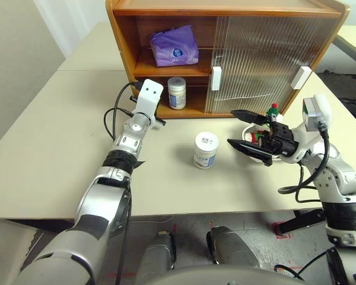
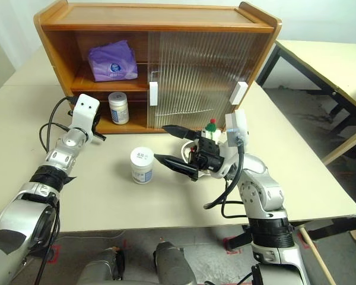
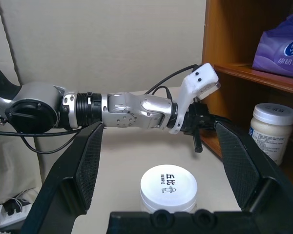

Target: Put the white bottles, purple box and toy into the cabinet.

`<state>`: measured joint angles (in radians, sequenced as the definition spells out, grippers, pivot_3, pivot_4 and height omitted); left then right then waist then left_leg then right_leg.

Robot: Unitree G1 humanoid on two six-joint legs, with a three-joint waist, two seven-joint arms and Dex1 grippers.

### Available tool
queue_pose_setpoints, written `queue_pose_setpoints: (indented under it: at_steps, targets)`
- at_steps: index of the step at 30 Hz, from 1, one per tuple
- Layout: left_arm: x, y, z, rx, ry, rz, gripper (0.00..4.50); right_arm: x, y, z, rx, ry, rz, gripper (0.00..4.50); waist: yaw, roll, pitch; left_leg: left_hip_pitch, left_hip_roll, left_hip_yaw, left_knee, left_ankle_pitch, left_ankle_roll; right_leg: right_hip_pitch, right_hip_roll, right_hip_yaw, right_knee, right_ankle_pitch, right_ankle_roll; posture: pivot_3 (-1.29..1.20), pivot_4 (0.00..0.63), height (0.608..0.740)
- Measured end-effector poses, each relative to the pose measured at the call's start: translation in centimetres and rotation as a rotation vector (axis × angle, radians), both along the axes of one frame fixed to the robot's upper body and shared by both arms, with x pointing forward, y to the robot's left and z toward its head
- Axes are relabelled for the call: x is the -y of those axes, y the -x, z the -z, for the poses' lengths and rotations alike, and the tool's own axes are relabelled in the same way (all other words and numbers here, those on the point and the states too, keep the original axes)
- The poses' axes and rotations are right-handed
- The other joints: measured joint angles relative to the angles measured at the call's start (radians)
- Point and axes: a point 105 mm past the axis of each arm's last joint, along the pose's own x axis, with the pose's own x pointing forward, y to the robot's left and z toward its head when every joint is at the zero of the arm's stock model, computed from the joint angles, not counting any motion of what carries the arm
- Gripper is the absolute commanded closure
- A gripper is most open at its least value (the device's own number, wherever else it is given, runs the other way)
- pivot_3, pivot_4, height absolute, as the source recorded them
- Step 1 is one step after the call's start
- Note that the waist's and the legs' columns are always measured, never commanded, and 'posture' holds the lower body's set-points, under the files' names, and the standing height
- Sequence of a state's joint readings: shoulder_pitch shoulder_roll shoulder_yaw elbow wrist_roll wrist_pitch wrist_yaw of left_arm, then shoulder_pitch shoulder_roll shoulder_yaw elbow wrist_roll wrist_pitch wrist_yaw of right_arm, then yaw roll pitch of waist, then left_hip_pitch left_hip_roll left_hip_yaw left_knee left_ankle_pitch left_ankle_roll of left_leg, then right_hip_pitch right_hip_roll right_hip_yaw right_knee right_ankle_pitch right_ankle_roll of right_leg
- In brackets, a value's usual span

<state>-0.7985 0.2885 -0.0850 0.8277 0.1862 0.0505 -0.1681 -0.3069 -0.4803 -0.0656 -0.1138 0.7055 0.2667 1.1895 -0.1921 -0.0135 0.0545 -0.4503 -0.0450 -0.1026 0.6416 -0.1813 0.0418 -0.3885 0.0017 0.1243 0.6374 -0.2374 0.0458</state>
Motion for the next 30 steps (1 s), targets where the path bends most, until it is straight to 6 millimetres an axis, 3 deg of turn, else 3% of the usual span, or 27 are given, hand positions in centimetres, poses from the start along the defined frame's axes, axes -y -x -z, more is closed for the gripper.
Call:
queue_pose_setpoints:
  at_steps: [14, 30]
  targets:
    - [1.8, 0.6, -0.1, 0.025, -0.042, 0.073, 4.49, -0.1, 0.1, 0.2, -0.003, -0.002, -0.018, 0.0, -0.003, 0.001, -0.001, 0.001, 0.001, 0.0, 0.0, 0.001, -0.001, 0.0, 0.001, 0.0, 0.0, 0.001, 0.001, -0.3, 0.059, 0.74]
    - [0.6, 0.0, 0.1, 0.008, -0.15, 0.063, 4.49, -0.1, 0.2, 0.1, -0.001, 0.003, -0.026, 0.0, -0.006, 0.002, -0.001, 0.001, 0.002, 0.0, 0.0, 0.001, -0.001, -0.001, 0.001, 0.0, 0.0, 0.002, 0.0, -0.32, 0.053, 0.74]
